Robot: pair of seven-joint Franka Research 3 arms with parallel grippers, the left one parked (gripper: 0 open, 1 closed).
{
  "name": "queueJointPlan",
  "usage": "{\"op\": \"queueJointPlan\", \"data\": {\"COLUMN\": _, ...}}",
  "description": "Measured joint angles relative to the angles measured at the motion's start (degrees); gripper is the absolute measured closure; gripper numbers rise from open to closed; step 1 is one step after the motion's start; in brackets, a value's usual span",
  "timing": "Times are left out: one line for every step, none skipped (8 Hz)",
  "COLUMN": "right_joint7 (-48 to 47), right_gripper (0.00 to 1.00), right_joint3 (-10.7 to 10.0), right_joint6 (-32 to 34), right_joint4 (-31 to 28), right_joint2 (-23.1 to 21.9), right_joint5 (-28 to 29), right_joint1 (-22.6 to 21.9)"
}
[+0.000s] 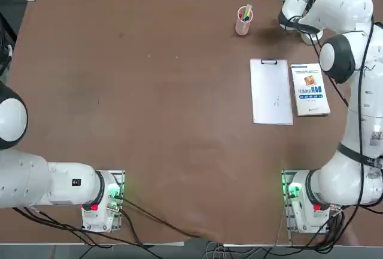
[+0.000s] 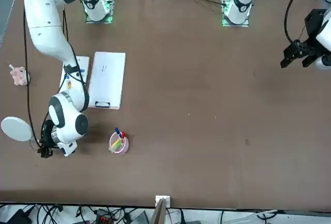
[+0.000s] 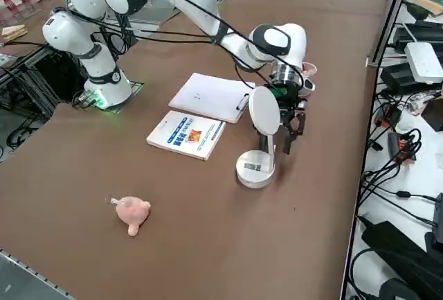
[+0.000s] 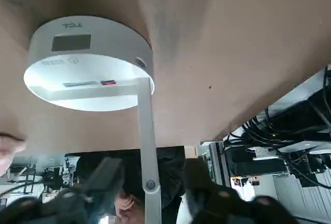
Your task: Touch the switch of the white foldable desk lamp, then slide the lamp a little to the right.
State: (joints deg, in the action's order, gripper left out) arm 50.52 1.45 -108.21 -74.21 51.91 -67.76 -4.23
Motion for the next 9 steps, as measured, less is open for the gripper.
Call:
{"op": "queueJointPlan", "data": {"right_joint7": 0.02, "right_gripper": 0.59, "right_joint3": 0.00, "right_joint6": -0.02, "right_joint4": 0.00, "right_joint2": 0.25, "right_joint5": -0.01, "right_joint1": 0.07}}
{"op": "queueJointPlan", "data": {"right_joint7": 0.02, "right_gripper": 0.78, "right_joint3": 0.01, "right_joint6": -0.04, "right_joint4": 0.00, "right_joint2": 0.47, "right_joint5": -0.02, "right_joint1": 0.06}}
{"op": "queueJointPlan", "data": {"right_joint7": -0.01, "right_gripper": 0.85, "right_joint3": 0.00, "right_joint6": 0.14, "right_joint4": 0.01, "right_joint2": 0.49, "right_joint5": -0.04, "right_joint1": 0.11}}
{"op": "queueJointPlan", "data": {"right_joint7": -0.08, "right_gripper": 0.85, "right_joint3": 0.00, "right_joint6": 0.10, "right_joint4": 0.08, "right_joint2": 0.49, "right_joint5": -0.04, "right_joint1": 0.33}}
{"op": "queueJointPlan", "data": {"right_joint7": -0.08, "right_gripper": 0.85, "right_joint3": -0.03, "right_joint6": 0.10, "right_joint4": 0.15, "right_joint2": 0.49, "right_joint5": -0.04, "right_joint1": 0.77}}
{"op": "queueJointPlan", "data": {"right_joint7": -0.08, "right_gripper": 0.85, "right_joint3": -0.04, "right_joint6": 0.10, "right_joint4": 0.30, "right_joint2": 0.49, "right_joint5": -0.04, "right_joint1": 1.33}}
{"op": "queueJointPlan", "data": {"right_joint7": 0.15, "right_gripper": 0.85, "right_joint3": 0.01, "right_joint6": 0.13, "right_joint4": 0.59, "right_joint2": 0.43, "right_joint5": 0.02, "right_joint1": 1.70}}
{"op": "queueJointPlan", "data": {"right_joint7": 1.15, "right_gripper": 0.85, "right_joint3": 0.05, "right_joint6": 1.18, "right_joint4": 0.97, "right_joint2": 0.24, "right_joint5": 1.77, "right_joint1": 1.84}}
{"op": "queueJointPlan", "data": {"right_joint7": 2.38, "right_gripper": 0.85, "right_joint3": 0.04, "right_joint6": 3.03, "right_joint4": 1.24, "right_joint2": -0.04, "right_joint5": 5.12, "right_joint1": 2.09}}
